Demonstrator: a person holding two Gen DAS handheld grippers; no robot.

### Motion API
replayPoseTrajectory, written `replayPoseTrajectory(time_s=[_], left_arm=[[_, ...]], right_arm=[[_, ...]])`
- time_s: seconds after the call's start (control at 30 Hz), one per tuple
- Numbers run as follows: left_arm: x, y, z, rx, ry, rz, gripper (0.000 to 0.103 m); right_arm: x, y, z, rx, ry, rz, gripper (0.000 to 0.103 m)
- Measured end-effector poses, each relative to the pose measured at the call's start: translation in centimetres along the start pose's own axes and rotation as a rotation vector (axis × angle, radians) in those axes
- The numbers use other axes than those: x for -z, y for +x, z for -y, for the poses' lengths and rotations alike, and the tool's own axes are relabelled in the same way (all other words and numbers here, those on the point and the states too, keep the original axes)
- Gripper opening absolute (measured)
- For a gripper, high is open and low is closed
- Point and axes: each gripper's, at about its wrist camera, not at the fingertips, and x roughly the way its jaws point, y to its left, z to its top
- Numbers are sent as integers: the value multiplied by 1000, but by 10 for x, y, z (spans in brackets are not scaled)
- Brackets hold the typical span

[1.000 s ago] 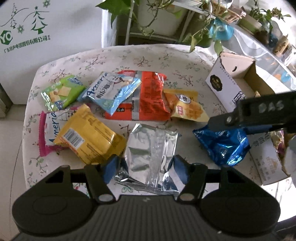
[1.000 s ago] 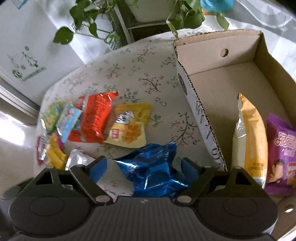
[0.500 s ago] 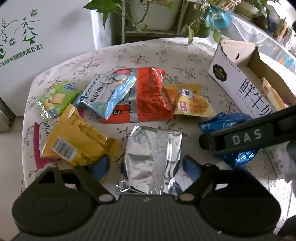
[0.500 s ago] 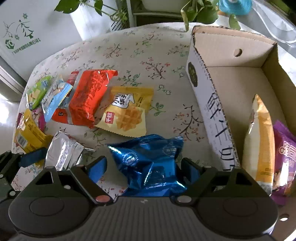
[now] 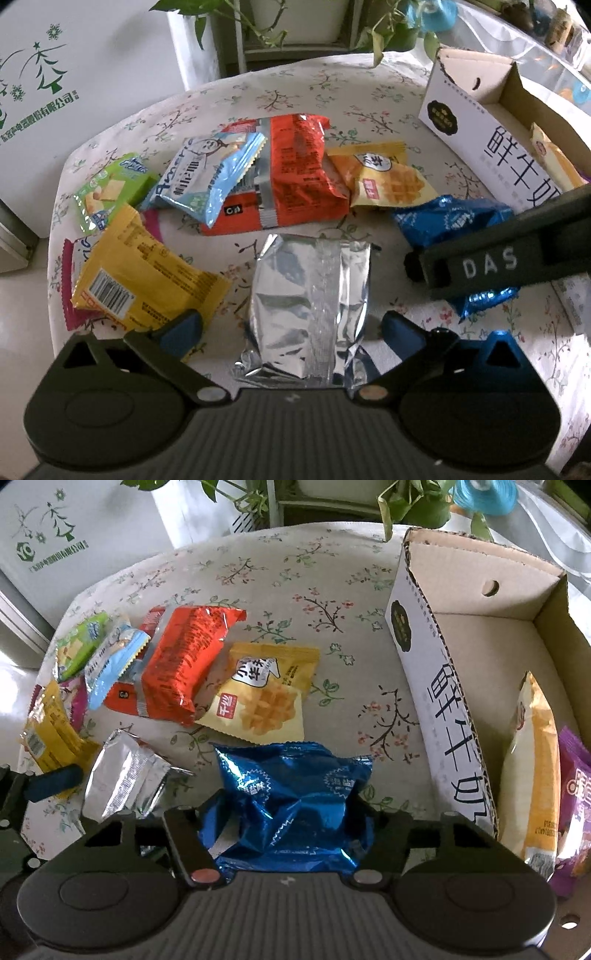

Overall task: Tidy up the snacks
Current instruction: 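Grasp the blue foil bag with the right tool while the left tool grasps the silver foil bag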

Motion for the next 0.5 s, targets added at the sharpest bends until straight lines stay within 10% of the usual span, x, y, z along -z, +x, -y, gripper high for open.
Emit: replayPoseTrajectory(time_s=[0.23, 0.5], left_arm=[[-4, -8, -3, 23, -23, 35, 64], [-2, -13, -11, 46, -85, 40, 58]], right_arm=[[-3, -12, 4, -33, 9, 32, 73], [-6, -24, 10, -62, 24, 65, 73]])
